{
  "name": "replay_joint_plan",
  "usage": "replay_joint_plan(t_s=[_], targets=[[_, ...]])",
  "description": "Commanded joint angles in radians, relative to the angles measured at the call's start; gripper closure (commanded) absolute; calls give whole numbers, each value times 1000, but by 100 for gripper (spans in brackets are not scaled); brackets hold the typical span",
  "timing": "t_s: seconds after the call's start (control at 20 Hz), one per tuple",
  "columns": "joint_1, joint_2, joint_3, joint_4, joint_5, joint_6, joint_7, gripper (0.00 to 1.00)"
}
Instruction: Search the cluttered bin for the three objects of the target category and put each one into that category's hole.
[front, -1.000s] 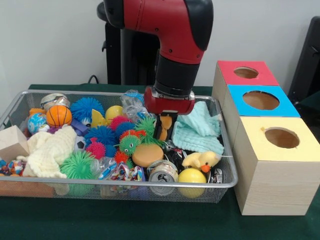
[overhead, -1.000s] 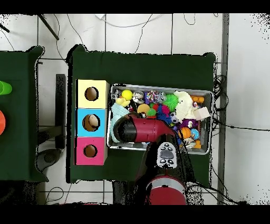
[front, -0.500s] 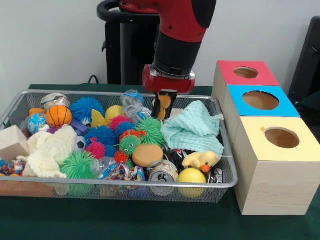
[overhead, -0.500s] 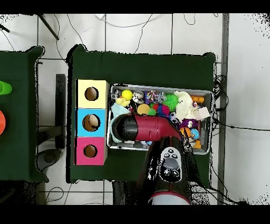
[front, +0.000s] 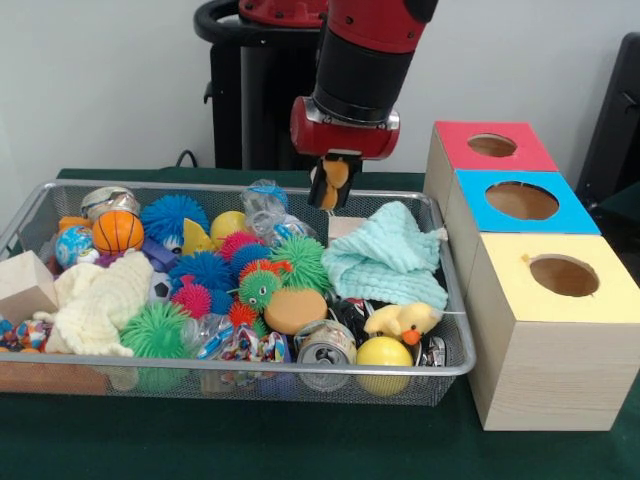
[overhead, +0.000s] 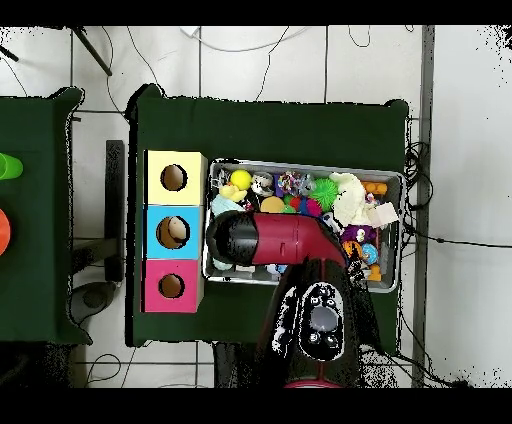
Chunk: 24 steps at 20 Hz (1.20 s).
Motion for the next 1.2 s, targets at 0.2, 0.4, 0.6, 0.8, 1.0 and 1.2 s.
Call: replay_joint_plan(t_s=[0.2,0.4,0.6,0.8,1.0,1.2], targets=[[57,11,19,-26,14,65,179,100],[104,14,0,-30,29,75,221,100],[138,20,-19,-36,38,79,243,100],[171,22,-40,-51,53,101,258,100],[215,28,-65,-53,75,107,291,100],[238,40,-76,-66,104,115,298,100]])
